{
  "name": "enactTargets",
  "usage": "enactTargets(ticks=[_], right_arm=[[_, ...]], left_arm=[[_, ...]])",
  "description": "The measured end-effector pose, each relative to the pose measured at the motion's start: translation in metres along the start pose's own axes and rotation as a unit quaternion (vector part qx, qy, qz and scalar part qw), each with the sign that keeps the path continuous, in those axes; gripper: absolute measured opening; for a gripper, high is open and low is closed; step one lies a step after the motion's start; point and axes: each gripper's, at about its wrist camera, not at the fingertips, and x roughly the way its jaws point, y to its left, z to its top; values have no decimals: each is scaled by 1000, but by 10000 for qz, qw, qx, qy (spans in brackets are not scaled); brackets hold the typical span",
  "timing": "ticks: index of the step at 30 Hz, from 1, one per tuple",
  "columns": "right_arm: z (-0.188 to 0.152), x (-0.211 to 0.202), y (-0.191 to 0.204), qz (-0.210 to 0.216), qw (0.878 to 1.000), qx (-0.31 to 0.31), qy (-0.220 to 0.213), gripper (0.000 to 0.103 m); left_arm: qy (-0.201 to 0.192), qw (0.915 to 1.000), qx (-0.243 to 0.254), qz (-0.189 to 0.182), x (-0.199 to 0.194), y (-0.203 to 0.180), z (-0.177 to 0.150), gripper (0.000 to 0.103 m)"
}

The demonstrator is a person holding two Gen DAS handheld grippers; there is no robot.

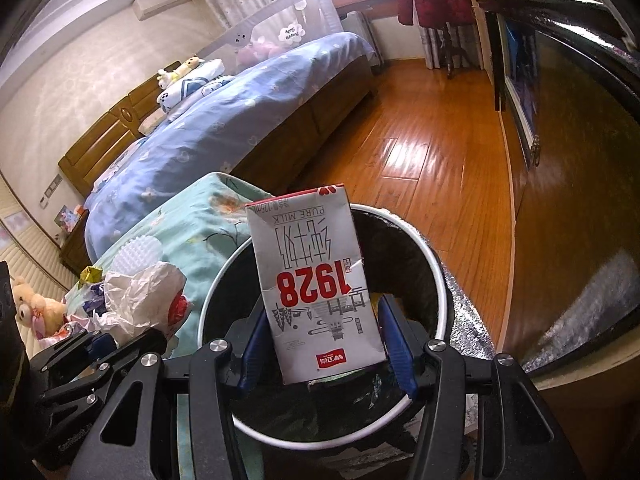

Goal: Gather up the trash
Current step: 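Open the left gripper over the bin while the right gripper drops the white carton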

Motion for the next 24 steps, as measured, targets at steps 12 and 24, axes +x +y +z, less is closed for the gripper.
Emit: enactTargets(ticks=[12,24], right_arm=[[4,5,-4,-16,10000,35,64,56],[-2,-12,3,149,9995,230,-137,85]], left_arm=[[78,9999,67,-56,10,-6,3,39],[-91,9999,-69,40,-20,2,-16,67]])
